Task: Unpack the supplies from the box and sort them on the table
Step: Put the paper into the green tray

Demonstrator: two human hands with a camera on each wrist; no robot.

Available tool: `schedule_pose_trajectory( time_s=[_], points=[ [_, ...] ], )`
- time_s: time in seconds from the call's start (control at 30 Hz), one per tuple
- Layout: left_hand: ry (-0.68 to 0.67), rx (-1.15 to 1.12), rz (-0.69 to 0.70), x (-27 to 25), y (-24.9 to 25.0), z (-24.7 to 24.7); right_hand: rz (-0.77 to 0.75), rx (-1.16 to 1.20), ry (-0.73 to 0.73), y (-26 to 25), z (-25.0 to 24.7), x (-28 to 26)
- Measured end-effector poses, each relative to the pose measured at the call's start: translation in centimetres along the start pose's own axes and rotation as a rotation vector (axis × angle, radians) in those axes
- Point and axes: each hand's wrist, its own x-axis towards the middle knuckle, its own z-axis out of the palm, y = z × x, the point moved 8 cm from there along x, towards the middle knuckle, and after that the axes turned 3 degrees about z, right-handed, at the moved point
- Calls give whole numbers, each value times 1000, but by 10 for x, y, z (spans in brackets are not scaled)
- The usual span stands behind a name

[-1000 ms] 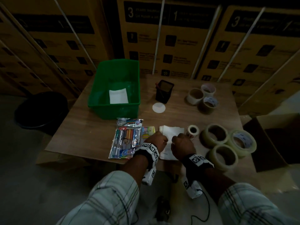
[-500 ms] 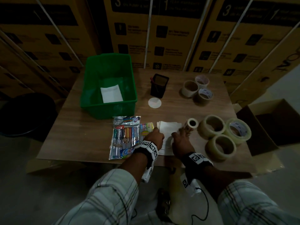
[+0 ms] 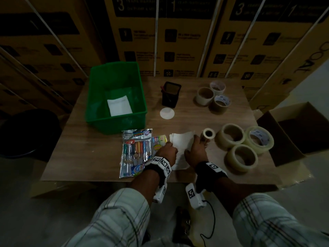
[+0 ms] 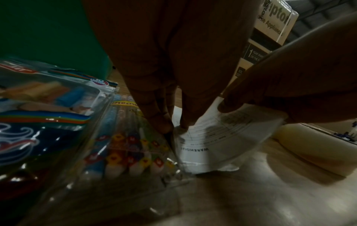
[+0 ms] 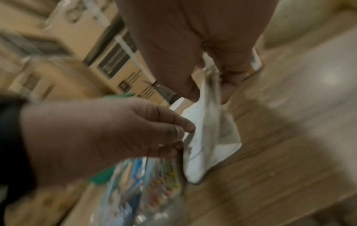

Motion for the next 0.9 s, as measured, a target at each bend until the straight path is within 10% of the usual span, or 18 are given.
schedule_pose_trajectory(
  time_s=[0.17, 0.63, 0.9],
  points=[
    [31, -10, -13, -2, 1, -2, 129, 60, -25, 15, 0, -2],
    [281, -571, -348, -11, -23, -86, -266, 183, 102, -52, -74, 6],
    [445, -856, -197, -12, 3, -151, -298, 433, 37, -90, -103, 26]
  ],
)
